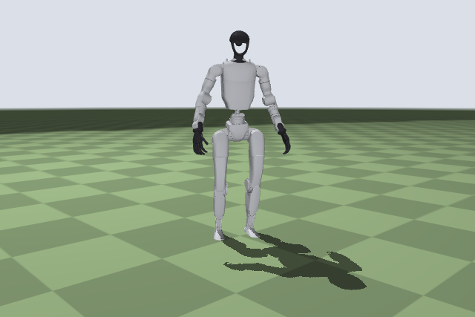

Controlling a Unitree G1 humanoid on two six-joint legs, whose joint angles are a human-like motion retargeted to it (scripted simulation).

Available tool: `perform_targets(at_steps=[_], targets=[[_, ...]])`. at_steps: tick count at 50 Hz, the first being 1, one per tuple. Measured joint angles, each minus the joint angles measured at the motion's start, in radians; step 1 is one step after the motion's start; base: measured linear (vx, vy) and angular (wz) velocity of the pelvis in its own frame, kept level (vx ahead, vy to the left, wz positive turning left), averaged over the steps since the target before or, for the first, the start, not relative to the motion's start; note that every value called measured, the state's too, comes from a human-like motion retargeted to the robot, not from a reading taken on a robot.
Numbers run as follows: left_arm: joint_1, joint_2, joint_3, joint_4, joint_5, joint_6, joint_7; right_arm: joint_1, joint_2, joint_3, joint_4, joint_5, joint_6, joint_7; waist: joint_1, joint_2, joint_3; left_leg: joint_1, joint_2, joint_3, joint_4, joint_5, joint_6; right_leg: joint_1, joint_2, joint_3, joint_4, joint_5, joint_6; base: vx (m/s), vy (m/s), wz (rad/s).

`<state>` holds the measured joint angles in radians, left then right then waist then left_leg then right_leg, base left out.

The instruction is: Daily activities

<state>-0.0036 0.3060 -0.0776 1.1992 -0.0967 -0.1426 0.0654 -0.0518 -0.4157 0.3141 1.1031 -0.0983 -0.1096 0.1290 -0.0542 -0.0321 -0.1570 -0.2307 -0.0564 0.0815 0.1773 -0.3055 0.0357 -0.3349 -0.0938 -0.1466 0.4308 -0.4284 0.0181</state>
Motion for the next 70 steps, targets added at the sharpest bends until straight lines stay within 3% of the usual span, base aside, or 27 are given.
perform_targets(at_steps=[30,50,60,70], targets=[[0.004,0.003,-0.022,-0.031,0.056,0.015,-0.057,0.033,-0.008,-0.02,-0.04,0.032,0.005,0.049,0.011,0.008,-0.016,-0.016,0.004,-0.013,-0.035,0.024,-0.004,-0.019,0.006,-0.012,-0.019,0.013,-0.006,0.0,0.0,0.0],[0.02,0.041,-0.03,-0.055,0.085,0.012,-0.129,0.079,0.006,-0.052,-0.11,0.051,-0.003,0.082,0.009,-0.002,-0.015,-0.03,0.008,-0.044,-0.009,0.016,-0.012,-0.043,0.006,-0.019,0.048,-0.04,-0.03,0.0,-0.02,0.02],[0.017,0.055,-0.051,-0.073,0.122,-0.002,-0.14,0.05,-0.076,-0.058,-0.183,-0.003,-0.027,0.056,0.026,-0.005,0.013,-0.127,0.041,-0.059,0.222,-0.075,-0.019,-0.046,0.04,-0.013,0.088,-0.067,-0.062,0.01,-0.08,0.01],[0.06,0.086,-0.109,-0.139,0.236,-0.02,-0.186,-0.005,-0.187,-0.061,-0.53,-0.086,-0.071,0.02,0.116,0.087,0.066,-0.402,0.138,-0.113,0.74,-0.194,-0.062,-0.004,0.17,-0.017,0.113,-0.113,-0.102,0.12,0.0,-0.2]])
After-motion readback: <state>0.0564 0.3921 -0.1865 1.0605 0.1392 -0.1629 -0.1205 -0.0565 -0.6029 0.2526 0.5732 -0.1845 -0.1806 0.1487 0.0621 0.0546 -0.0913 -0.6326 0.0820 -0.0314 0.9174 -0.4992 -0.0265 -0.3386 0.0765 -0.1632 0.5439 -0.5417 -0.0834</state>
